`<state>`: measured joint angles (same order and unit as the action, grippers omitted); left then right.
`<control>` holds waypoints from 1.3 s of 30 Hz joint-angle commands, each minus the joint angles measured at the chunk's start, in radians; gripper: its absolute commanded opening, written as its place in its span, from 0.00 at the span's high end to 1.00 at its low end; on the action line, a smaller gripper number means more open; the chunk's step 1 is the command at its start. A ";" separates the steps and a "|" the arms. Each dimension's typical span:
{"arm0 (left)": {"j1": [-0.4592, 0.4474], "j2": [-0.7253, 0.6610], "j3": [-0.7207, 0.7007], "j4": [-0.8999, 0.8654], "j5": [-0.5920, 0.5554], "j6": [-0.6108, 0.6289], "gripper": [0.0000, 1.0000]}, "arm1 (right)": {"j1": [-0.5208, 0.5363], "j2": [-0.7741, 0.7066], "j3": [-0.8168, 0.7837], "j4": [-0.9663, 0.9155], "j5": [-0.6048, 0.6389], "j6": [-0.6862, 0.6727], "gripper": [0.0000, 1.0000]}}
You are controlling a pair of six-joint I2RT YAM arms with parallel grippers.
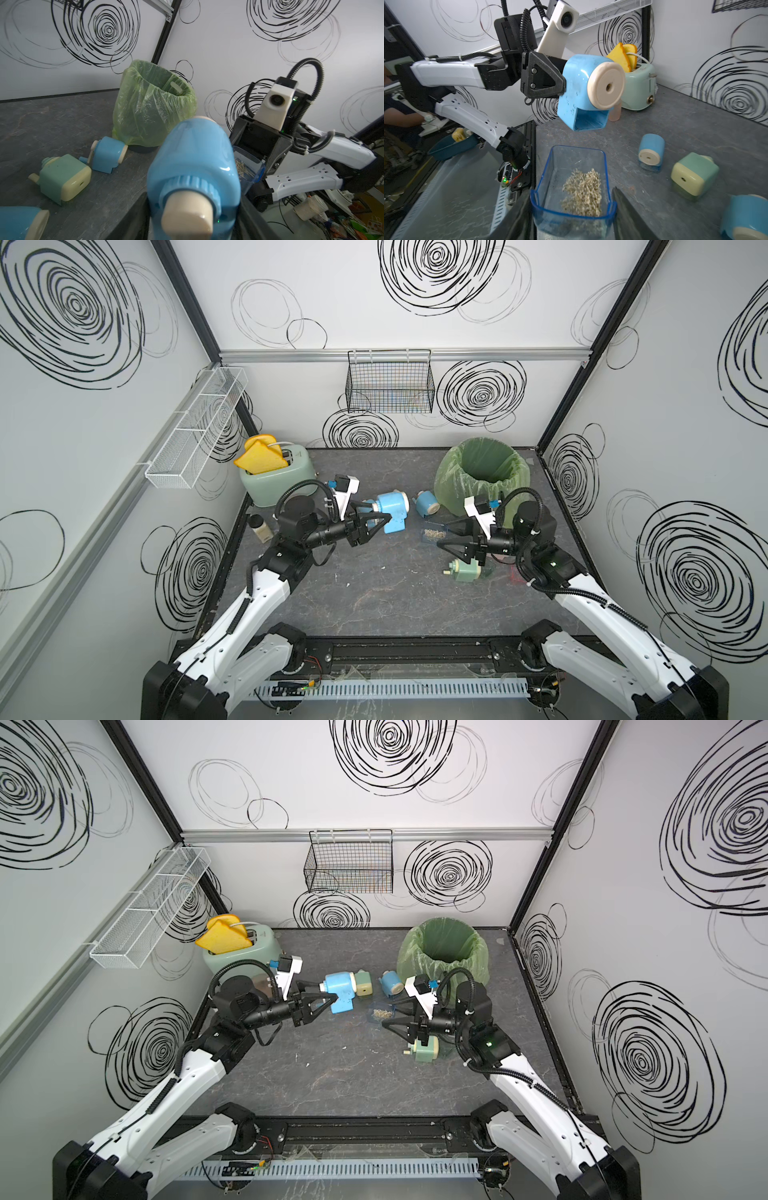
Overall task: Take out the pencil sharpener tray and clean the shavings
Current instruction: Open the container of the pencil sharpener, then pour the shavings into the trash bin.
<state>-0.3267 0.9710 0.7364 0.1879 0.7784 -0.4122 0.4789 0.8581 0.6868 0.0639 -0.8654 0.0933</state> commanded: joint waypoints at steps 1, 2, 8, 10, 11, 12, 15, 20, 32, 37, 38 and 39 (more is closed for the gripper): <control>0.016 0.030 0.079 -0.064 -0.079 0.071 0.70 | -0.004 -0.050 0.034 -0.042 0.187 -0.129 0.66; 0.019 0.041 0.091 -0.098 -0.105 0.084 0.70 | -0.003 -0.045 0.049 -0.054 0.230 -0.148 0.66; 0.025 0.041 0.068 -0.103 -0.133 0.074 0.70 | -0.017 0.138 0.252 -0.236 0.508 -0.262 0.68; 0.021 0.043 0.064 -0.109 -0.141 0.076 0.70 | -0.039 0.191 0.321 -0.287 0.577 -0.287 0.68; 0.020 0.047 0.063 -0.114 -0.141 0.076 0.70 | -0.054 0.213 0.347 -0.305 0.608 -0.298 0.68; 0.020 0.049 0.063 -0.116 -0.141 0.074 0.70 | -0.066 0.229 0.371 -0.319 0.642 -0.303 0.68; 0.029 0.056 0.057 -0.118 -0.123 0.062 0.70 | -0.116 0.262 0.442 -0.377 0.720 -0.328 0.67; 0.039 0.065 0.062 -0.120 -0.094 0.041 0.70 | -0.171 0.320 0.572 -0.516 0.884 -0.383 0.67; 0.063 0.063 0.057 -0.085 -0.036 0.003 0.71 | -0.296 0.356 0.666 -0.611 0.883 -0.366 0.65; 0.068 0.070 0.055 -0.066 -0.022 -0.010 0.71 | -0.294 0.400 0.665 -0.650 0.974 -0.364 0.65; 0.068 0.073 0.055 -0.063 -0.021 -0.010 0.71 | -0.290 0.404 0.671 -0.657 0.926 -0.373 0.64; 0.069 0.074 0.054 -0.062 -0.020 -0.010 0.71 | -0.280 0.402 0.668 -0.638 0.942 -0.368 0.64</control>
<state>-0.2668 1.0412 0.7929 0.0322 0.7284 -0.4145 0.1905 1.2491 1.3392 -0.5430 0.0875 -0.2771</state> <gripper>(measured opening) 0.598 0.559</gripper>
